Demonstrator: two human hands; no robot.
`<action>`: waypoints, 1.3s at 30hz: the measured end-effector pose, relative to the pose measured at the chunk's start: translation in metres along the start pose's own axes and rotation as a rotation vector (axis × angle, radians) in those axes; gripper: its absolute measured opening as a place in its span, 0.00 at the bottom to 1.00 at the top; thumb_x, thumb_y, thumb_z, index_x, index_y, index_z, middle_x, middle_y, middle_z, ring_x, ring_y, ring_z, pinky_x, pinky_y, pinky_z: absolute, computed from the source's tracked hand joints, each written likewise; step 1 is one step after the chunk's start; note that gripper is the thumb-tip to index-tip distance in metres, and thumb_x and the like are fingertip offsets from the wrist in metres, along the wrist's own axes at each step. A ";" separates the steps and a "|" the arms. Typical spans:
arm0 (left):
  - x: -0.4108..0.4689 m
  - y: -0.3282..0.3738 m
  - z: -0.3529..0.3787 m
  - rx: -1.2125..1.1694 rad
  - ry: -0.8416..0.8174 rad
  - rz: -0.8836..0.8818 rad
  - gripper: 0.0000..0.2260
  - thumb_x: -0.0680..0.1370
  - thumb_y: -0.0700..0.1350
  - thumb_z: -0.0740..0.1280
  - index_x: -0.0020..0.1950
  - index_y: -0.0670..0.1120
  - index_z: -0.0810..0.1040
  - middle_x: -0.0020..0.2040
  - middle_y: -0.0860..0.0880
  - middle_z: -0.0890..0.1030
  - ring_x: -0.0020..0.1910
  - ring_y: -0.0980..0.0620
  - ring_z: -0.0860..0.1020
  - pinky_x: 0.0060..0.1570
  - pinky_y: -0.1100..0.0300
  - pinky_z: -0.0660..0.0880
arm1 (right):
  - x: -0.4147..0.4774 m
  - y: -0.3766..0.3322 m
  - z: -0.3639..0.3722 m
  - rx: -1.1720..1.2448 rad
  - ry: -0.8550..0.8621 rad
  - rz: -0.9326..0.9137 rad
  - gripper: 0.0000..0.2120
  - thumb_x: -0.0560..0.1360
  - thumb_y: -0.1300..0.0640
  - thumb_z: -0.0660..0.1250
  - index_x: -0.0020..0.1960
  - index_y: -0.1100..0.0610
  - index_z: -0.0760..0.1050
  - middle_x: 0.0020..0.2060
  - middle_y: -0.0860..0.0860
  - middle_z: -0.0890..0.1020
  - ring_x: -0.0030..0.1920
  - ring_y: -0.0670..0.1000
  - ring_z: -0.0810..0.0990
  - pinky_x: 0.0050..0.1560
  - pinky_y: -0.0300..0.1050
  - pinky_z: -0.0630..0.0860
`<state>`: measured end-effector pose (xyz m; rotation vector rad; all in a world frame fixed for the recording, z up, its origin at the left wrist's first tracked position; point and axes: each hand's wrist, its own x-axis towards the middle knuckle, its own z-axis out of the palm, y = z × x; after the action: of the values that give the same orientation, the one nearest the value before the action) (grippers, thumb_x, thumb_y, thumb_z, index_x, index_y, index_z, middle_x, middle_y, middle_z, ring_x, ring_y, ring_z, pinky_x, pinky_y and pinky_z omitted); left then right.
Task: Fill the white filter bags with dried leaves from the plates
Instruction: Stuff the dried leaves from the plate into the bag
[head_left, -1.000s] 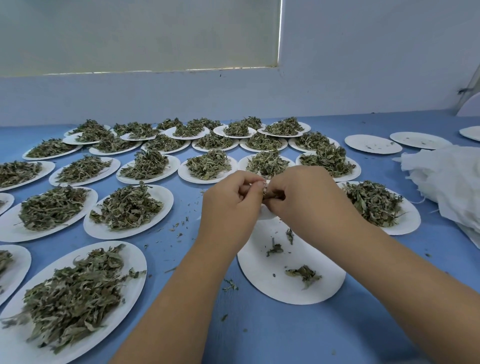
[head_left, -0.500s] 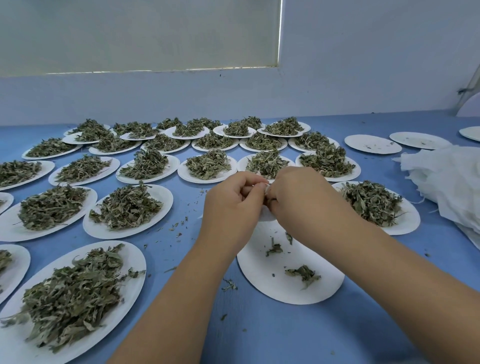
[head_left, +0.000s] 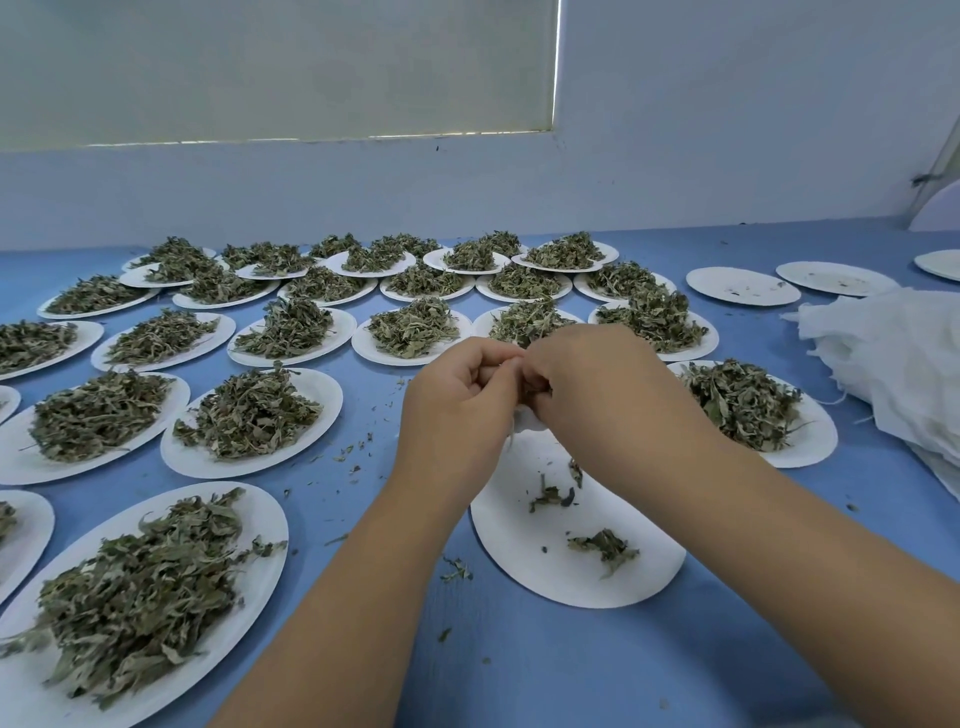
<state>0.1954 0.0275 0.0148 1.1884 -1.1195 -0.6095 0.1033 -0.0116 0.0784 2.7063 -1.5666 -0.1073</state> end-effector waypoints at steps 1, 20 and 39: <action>0.000 0.000 0.000 0.012 0.004 -0.003 0.10 0.78 0.37 0.65 0.43 0.48 0.82 0.33 0.51 0.81 0.31 0.59 0.77 0.29 0.68 0.73 | 0.003 0.000 -0.001 -0.032 -0.038 -0.006 0.11 0.77 0.59 0.62 0.36 0.55 0.69 0.29 0.49 0.68 0.24 0.48 0.64 0.23 0.37 0.58; 0.003 -0.002 -0.001 0.033 -0.030 -0.034 0.10 0.78 0.38 0.65 0.40 0.50 0.80 0.24 0.59 0.74 0.22 0.62 0.68 0.25 0.69 0.67 | -0.025 0.024 0.002 0.444 0.301 -0.113 0.04 0.73 0.56 0.70 0.48 0.51 0.83 0.40 0.47 0.83 0.43 0.48 0.81 0.47 0.44 0.78; 0.006 -0.004 -0.004 0.039 -0.057 -0.069 0.08 0.77 0.42 0.68 0.40 0.52 0.81 0.23 0.58 0.72 0.23 0.58 0.68 0.28 0.62 0.65 | -0.024 0.039 0.021 0.575 0.306 -0.156 0.12 0.70 0.56 0.74 0.51 0.43 0.80 0.37 0.37 0.77 0.39 0.36 0.76 0.37 0.27 0.68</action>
<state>0.2016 0.0224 0.0133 1.2535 -1.1463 -0.6806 0.0561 -0.0099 0.0604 3.0377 -1.4627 0.8386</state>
